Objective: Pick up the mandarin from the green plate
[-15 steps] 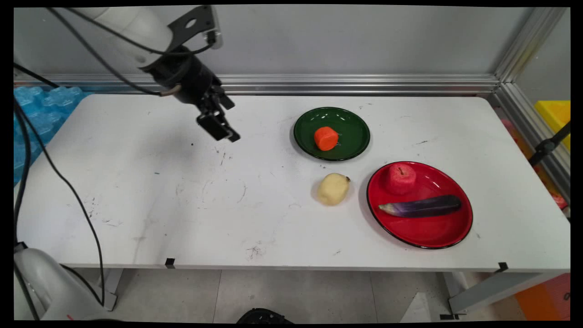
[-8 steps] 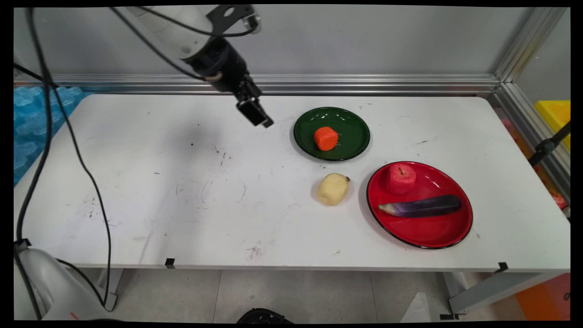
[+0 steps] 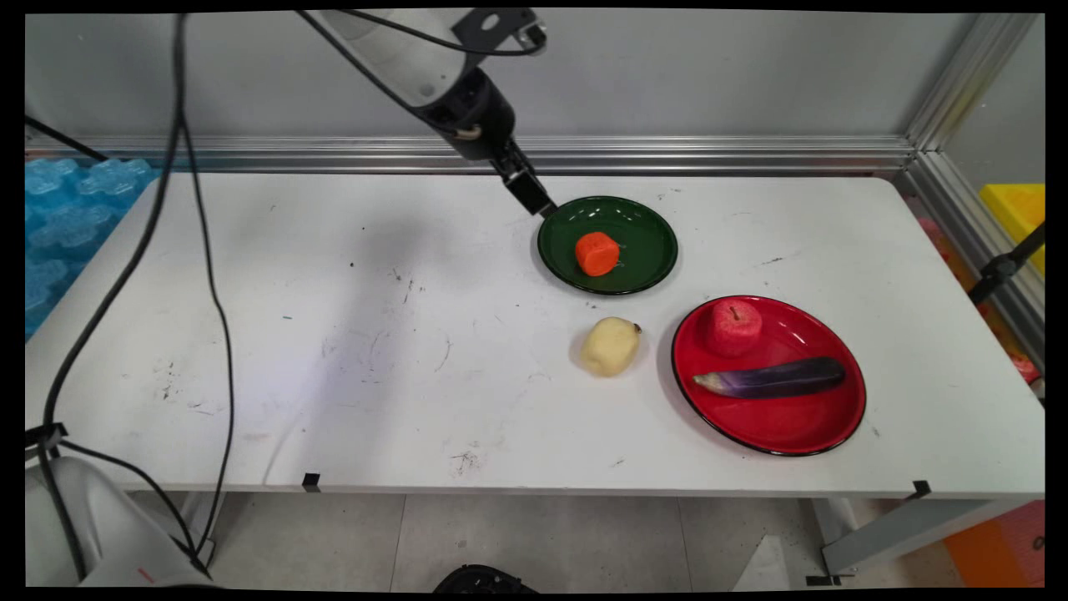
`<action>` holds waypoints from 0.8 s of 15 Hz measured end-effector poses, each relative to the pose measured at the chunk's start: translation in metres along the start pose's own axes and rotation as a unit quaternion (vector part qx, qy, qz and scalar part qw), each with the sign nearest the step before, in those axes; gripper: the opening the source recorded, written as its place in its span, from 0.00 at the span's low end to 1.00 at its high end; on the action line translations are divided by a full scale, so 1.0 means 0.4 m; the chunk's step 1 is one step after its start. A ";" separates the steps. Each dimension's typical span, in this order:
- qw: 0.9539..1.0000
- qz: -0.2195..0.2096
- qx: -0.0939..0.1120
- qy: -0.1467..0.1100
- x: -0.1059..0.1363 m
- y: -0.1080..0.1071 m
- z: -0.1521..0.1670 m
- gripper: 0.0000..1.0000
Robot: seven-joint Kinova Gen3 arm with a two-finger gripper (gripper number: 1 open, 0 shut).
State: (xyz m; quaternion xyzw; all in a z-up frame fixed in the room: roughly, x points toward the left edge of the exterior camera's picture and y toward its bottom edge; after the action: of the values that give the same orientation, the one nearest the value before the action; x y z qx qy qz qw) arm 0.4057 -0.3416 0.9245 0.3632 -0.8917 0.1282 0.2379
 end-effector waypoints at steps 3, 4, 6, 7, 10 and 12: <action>1.000 -0.007 0.002 -0.002 0.025 -0.019 0.067 1.00; 1.000 -0.009 0.002 -0.004 0.033 -0.027 0.095 1.00; 1.000 -0.011 0.001 -0.007 0.045 -0.040 0.144 1.00; 1.000 -0.010 0.001 -0.009 0.049 -0.045 0.166 1.00; 1.000 -0.009 -0.001 -0.015 0.061 -0.064 0.239 1.00; 1.000 -0.010 -0.003 -0.020 0.067 -0.076 0.286 1.00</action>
State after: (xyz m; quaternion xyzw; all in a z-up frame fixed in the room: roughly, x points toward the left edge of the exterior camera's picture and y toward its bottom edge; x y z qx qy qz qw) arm 0.3726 -0.4244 0.8424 0.3737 -0.8929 0.1162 0.2226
